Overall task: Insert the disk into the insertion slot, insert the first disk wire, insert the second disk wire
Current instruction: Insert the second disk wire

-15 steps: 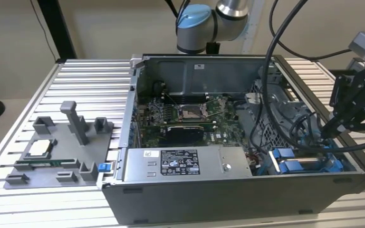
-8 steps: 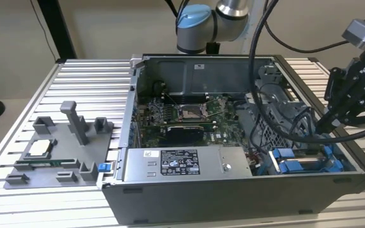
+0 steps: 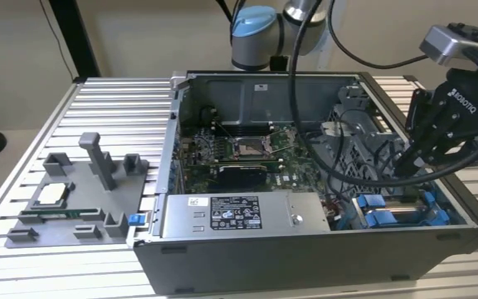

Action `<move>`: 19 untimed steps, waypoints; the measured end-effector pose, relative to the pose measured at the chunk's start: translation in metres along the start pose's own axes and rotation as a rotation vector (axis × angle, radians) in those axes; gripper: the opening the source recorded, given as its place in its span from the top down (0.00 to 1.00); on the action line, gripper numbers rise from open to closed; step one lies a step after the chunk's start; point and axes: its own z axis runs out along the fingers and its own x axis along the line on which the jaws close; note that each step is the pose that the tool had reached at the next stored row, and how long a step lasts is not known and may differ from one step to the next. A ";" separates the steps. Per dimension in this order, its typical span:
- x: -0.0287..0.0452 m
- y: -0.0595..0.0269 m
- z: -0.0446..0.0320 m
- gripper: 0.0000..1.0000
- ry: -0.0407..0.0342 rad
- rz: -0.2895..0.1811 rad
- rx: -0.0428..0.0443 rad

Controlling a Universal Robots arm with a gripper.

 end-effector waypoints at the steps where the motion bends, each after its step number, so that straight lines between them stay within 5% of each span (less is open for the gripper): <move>1: 0.0002 0.0015 0.0003 1.00 -0.0006 0.000 0.0088; 5: 0.0010 0.0073 0.0022 1.00 -0.0054 -0.002 0.0717; 8: 0.0023 0.0130 0.0045 1.00 -0.0083 -0.002 0.1093; 19: 0.0083 0.0307 0.0131 1.00 -0.0151 -0.007 0.2104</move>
